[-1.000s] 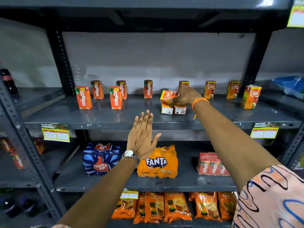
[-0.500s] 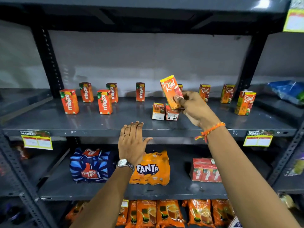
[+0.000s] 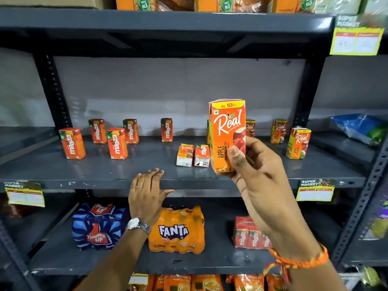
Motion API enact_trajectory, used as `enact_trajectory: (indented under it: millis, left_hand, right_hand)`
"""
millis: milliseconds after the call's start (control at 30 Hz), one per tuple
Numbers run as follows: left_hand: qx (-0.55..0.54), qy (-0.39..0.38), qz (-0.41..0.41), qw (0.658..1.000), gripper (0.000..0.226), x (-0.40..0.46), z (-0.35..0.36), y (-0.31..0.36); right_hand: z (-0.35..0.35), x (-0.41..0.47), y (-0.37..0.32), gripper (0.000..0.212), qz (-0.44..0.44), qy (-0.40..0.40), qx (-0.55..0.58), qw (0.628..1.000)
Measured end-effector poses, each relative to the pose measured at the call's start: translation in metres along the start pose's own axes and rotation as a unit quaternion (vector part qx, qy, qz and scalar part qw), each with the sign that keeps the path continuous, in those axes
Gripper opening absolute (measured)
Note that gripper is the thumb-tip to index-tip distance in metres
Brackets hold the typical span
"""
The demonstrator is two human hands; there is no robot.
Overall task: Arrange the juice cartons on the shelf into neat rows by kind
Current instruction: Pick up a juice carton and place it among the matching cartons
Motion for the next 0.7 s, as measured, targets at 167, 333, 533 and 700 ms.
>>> enact_trajectory:
  millis: [167, 333, 533, 700]
  left_hand:
    - [0.003, -0.011, -0.005, 1.000, 0.065, 0.001, -0.003, 0.002]
    - [0.000, -0.009, -0.005, 1.000, 0.066, 0.002, -0.003, 0.001]
    - [0.006, -0.014, 0.000, 1.000, 0.065, 0.002, -0.002, -0.001]
    - [-0.004, -0.006, 0.002, 1.000, 0.064, 0.000, -0.003, -0.001]
  right_hand:
    - [-0.009, -0.025, -0.004, 0.053, -0.004, -0.004, 0.023, 1.000]
    - [-0.013, -0.021, -0.011, 0.057, 0.000, 0.002, 0.050, 0.999]
    - [-0.019, -0.006, -0.015, 0.045, 0.022, -0.029, 0.100, 0.994]
    - [-0.055, 0.039, -0.004, 0.020, -0.033, 0.074, -0.076, 0.994]
Point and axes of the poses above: each hand's wrist, its own x-axis towards the middle knuckle, its own z-axis out of the palm, y = z × x, the point moved 4 cm from there along x, towards the middle knuckle, and after that the axes turned 4 degrees about y, right-handed, at the moved point
